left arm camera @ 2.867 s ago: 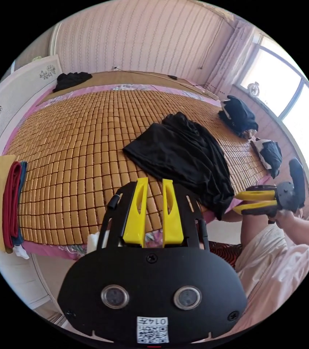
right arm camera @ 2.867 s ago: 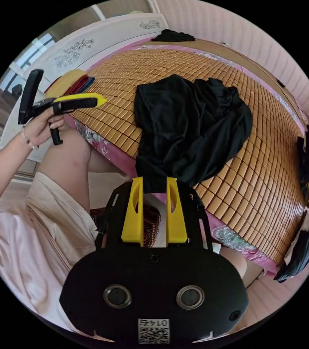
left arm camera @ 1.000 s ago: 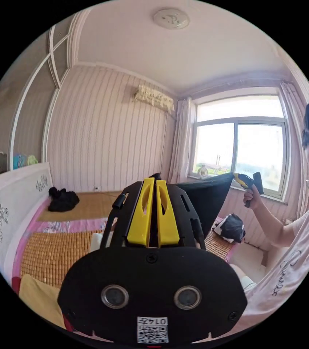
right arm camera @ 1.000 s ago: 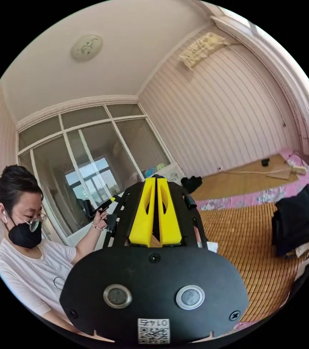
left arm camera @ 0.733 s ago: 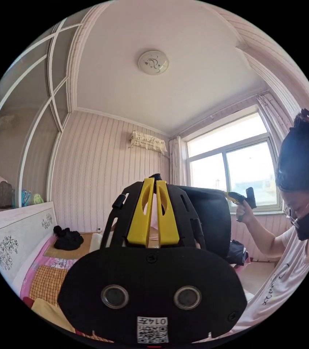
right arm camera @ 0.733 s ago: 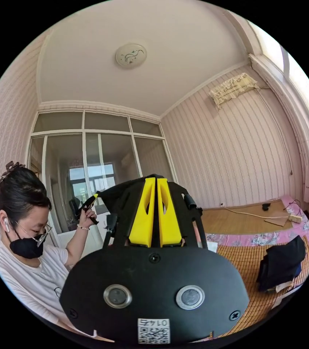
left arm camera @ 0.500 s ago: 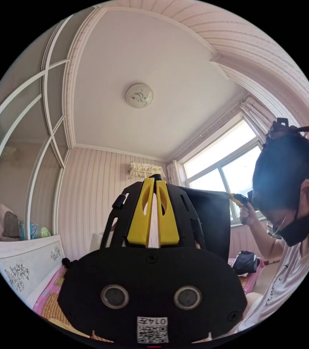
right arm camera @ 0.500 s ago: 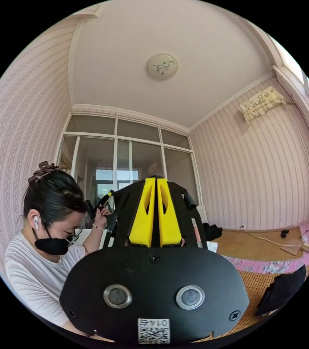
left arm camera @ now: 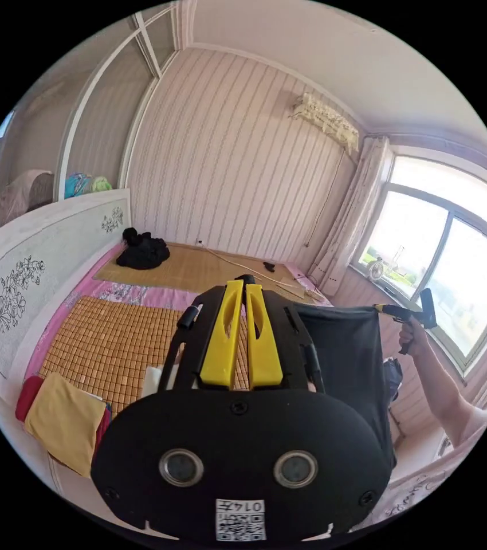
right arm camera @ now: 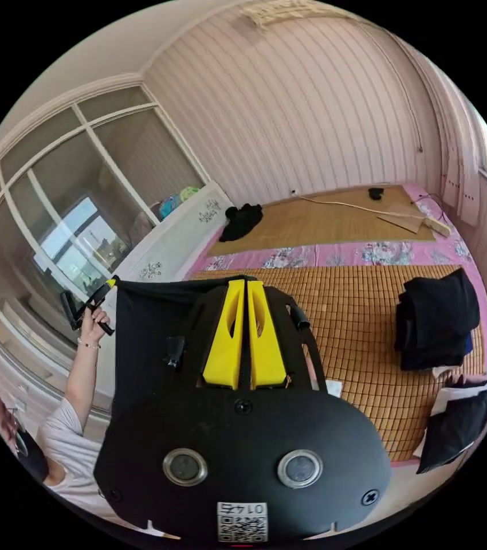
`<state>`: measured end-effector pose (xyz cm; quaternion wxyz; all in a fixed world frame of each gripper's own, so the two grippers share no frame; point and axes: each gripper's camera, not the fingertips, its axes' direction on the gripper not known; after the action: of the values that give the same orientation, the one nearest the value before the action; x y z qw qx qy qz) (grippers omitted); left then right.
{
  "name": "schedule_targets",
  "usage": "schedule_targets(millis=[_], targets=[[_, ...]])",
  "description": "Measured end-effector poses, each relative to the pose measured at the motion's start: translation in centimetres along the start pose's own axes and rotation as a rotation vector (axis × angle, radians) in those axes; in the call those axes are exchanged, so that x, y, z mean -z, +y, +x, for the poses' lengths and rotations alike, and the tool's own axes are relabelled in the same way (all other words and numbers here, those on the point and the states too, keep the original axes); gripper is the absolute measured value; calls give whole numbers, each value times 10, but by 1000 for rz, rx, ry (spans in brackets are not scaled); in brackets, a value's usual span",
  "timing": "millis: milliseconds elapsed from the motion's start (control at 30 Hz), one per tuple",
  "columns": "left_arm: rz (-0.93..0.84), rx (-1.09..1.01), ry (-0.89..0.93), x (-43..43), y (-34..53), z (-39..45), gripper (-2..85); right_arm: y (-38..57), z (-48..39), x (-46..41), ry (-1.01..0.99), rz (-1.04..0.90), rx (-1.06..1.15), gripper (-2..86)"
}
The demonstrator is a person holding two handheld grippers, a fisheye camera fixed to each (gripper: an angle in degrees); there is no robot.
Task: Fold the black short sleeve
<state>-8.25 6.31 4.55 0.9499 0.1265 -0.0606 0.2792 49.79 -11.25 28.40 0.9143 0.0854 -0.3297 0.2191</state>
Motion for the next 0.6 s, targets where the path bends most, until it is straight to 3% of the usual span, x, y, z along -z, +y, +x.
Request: schedule_targets(millis=[167,267,433,600], targets=[[273,-110,28,34,-61,40,-8,-69,-35,64,-180,365,138,1],[256,-195,12,26,-58,53,-8,-85,-52,76,-141,388,272,1],[3,-129,55,-61,21,17,-8,-54,0,21,-62,258,291,2],[-401,4,70,-184,170,-27,-9,13,124,-93,-5,-58,15,2]])
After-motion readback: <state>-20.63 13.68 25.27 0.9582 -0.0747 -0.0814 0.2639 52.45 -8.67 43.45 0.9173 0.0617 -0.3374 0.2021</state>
